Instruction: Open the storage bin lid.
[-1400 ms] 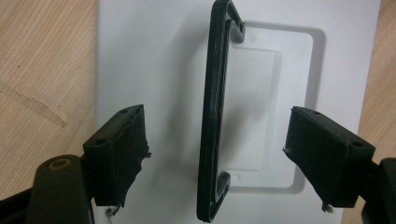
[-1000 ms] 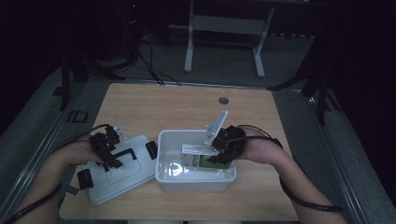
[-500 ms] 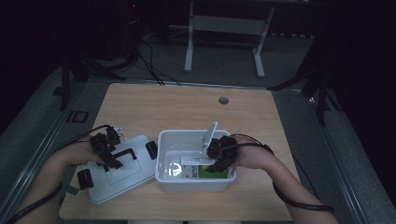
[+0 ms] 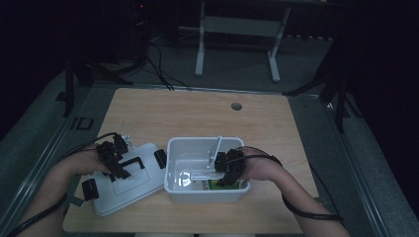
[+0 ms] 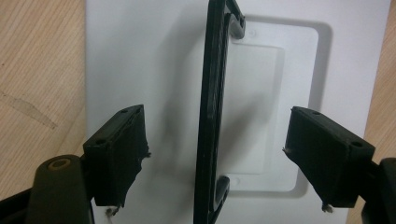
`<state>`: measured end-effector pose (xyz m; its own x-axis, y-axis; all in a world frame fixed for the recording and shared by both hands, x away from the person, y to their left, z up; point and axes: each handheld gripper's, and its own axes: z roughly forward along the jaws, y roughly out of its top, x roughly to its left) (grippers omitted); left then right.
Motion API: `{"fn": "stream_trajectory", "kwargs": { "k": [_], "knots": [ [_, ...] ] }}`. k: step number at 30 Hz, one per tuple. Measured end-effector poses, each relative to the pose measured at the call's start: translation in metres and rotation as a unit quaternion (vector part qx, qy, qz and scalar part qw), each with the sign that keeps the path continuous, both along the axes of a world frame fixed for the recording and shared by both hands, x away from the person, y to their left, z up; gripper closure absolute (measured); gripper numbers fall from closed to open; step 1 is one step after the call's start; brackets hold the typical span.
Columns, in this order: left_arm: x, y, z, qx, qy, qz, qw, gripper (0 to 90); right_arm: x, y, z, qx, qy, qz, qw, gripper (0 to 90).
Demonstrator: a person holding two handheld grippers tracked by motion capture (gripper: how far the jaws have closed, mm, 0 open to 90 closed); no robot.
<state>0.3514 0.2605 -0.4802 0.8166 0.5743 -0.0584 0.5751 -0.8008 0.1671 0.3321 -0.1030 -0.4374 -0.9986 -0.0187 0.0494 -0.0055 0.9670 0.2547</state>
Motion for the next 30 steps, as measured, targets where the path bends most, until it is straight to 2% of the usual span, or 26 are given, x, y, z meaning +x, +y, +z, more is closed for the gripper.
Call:
{"fn": "stream_trajectory", "kwargs": {
  "k": [6,8,13,19,30],
  "knots": [
    [0.0,-0.001,-0.001,0.003,0.003,-0.001,1.0,20.9,0.003,0.001,-0.013,-0.01,0.01,0.0,0.9999,63.6],
    [0.0,0.0,-0.001,0.004,0.002,-0.001,1.0,20.9,0.004,0.0,-0.014,-0.006,0.011,-0.002,0.9999,63.5],
    [-0.001,0.001,-0.001,0.005,0.003,-0.002,1.0,20.9,0.003,-0.003,-0.016,-0.014,0.009,0.001,0.9999,62.6],
    [-0.002,0.001,0.0,0.006,0.005,-0.004,1.0,21.0,0.003,-0.001,-0.019,-0.041,0.007,-0.001,0.9991,59.8],
    [-0.003,0.0,0.001,0.003,0.004,-0.004,1.0,22.2,0.002,0.0,0.004,-0.039,0.0,-0.004,0.9992,53.3]
  ]
}}
